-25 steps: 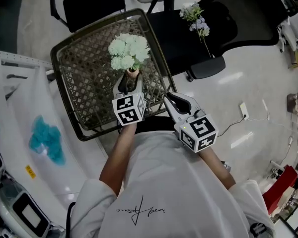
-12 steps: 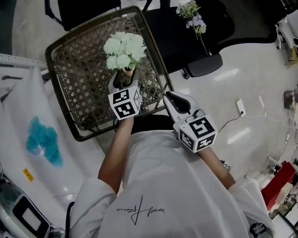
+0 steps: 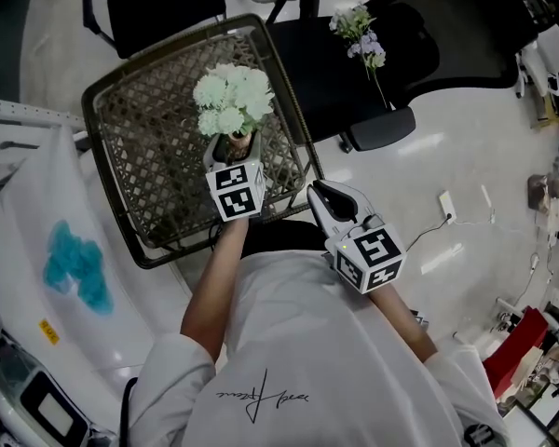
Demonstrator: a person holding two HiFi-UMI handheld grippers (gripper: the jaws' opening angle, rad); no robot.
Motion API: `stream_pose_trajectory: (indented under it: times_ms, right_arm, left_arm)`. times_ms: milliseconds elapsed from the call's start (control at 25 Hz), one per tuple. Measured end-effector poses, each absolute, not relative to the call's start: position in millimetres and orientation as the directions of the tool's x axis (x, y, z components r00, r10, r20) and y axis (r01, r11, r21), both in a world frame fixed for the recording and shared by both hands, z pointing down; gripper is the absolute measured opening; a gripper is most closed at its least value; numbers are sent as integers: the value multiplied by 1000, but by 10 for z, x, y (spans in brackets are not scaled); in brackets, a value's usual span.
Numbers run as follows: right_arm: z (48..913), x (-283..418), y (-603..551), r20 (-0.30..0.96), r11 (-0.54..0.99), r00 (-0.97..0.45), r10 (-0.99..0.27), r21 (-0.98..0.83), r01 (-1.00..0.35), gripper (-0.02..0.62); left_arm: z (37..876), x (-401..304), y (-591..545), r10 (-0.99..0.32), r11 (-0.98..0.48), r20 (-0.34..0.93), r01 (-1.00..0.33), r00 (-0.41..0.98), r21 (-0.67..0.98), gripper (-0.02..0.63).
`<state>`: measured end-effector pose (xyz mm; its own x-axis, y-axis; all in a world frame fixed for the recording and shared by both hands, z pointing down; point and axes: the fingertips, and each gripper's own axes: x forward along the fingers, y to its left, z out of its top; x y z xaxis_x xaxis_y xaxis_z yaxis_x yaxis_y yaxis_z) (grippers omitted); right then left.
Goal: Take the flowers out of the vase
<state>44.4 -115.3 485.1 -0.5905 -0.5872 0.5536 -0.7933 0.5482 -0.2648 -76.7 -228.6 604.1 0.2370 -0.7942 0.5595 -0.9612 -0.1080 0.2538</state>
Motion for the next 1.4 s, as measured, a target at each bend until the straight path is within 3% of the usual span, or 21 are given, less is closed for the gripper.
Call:
stream_pose_trajectory:
  times_ms: [1120,1400]
  right_arm:
    - [5023,342,-1114,603,546,-583,-544,-274,-792,41]
    - [5050,338,-1146,613,543,-582,-534,-279,-792,41]
  left_arm:
    - [6138,-756,-2570,-797,-148,551,-965,247,218,311]
    - [6093,-770,-2604,-808,-150,537,-966,241,209,248]
